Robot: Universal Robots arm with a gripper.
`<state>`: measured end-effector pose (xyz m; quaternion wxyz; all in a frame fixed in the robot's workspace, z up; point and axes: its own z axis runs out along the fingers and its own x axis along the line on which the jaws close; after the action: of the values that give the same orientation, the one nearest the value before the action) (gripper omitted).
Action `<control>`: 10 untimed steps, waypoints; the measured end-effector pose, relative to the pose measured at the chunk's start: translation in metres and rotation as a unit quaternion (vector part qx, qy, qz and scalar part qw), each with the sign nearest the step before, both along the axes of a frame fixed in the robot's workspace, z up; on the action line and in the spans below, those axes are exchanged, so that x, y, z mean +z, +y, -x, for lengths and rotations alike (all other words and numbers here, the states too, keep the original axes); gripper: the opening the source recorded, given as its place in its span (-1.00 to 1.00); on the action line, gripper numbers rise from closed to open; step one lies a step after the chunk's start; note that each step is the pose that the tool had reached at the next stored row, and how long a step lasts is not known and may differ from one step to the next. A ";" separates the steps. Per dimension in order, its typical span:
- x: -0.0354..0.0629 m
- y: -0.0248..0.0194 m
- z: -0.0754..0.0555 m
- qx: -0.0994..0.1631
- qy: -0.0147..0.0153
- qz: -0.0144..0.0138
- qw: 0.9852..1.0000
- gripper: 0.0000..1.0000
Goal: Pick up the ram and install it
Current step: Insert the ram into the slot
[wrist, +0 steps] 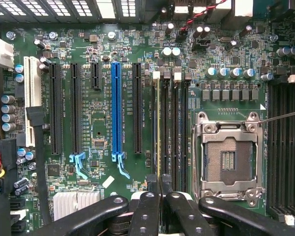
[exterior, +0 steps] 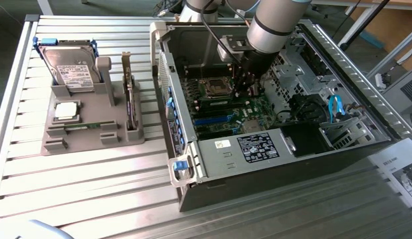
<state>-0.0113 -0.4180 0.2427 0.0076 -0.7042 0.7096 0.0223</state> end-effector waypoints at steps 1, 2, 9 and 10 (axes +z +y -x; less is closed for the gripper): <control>-0.0001 0.0003 0.000 0.000 0.000 0.000 1.000 -0.76; 0.0000 0.0004 0.000 0.000 0.000 0.000 1.000 -0.76; -0.0003 0.0007 0.000 0.000 0.000 0.000 1.000 -0.76; -0.0005 0.0007 0.000 0.000 0.000 0.000 1.000 -0.76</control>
<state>-0.0113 -0.4173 0.2422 0.0076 -0.7042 0.7096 0.0223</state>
